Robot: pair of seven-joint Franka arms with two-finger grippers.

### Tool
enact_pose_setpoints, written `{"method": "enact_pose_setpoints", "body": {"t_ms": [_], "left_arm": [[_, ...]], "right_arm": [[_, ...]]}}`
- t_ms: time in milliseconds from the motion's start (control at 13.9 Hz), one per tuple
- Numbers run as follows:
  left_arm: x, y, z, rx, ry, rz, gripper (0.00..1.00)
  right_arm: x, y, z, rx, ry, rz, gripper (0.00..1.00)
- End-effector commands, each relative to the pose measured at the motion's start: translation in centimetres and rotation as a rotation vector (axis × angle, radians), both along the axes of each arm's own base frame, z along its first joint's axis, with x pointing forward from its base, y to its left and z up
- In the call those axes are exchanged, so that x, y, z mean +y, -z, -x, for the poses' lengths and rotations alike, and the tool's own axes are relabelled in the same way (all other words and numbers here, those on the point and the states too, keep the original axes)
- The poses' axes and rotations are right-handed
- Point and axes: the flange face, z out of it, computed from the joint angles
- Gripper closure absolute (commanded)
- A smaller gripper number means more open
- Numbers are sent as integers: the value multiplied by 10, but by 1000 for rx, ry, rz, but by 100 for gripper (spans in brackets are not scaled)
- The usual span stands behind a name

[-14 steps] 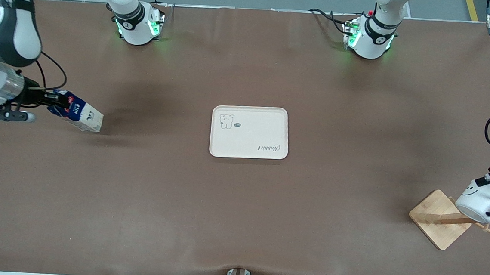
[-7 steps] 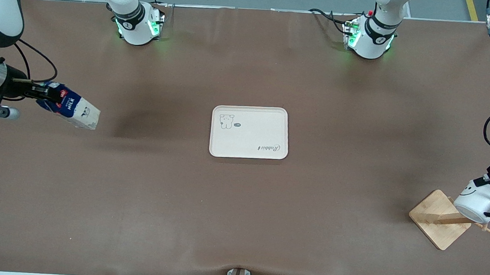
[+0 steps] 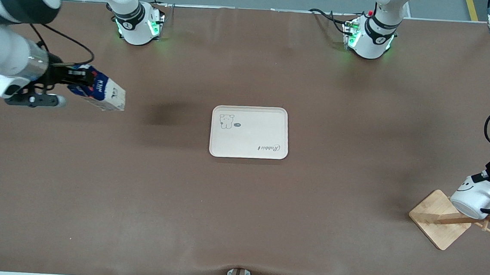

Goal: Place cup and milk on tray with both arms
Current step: 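Lift the milk carton with the right gripper and carry it over the tray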

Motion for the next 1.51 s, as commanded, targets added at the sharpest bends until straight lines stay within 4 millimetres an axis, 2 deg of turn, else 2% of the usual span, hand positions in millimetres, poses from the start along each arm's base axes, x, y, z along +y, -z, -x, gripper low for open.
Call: {"method": "enact_pose_setpoints", "body": {"t_ms": [0, 72, 144, 288, 360, 432, 648, 792, 1008, 1080, 1152, 1440], "left_arm": [[3, -16, 11, 25, 16, -24, 100], [10, -16, 15, 30, 10, -22, 100], [18, -14, 21, 45, 9, -9, 100], [20, -20, 25, 45, 12, -11, 100], [19, -24, 28, 53, 21, -40, 100], [18, -27, 30, 65, 16, -53, 100], [14, -32, 33, 76, 2, -50, 100], [11, -33, 31, 75, 9, -49, 100], [1, -34, 28, 77, 30, -45, 100], [-2, -34, 28, 81, 37, -44, 100], [-3, -36, 30, 93, 30, -38, 100], [-22, -55, 36, 152, -7, -68, 100]], "right_arm": [[51, -2, 7, 13, 6, 36, 100], [67, 6, 8, 26, 58, 58, 100], [94, 12, 11, 36, 73, 60, 100], [126, 22, 9, 41, 67, 71, 100], [144, 29, 9, 46, 39, 76, 100], [172, 38, 12, 53, 9, 76, 100], [243, 67, 10, 58, 49, 12, 100], [281, 87, 8, 39, 87, 0, 100], [336, 125, 18, 29, 84, 30, 100], [348, 136, 19, 7, 82, 27, 100], [353, 142, 16, -17, 86, 14, 100], [352, 156, 9, -75, 46, 55, 100]]}}
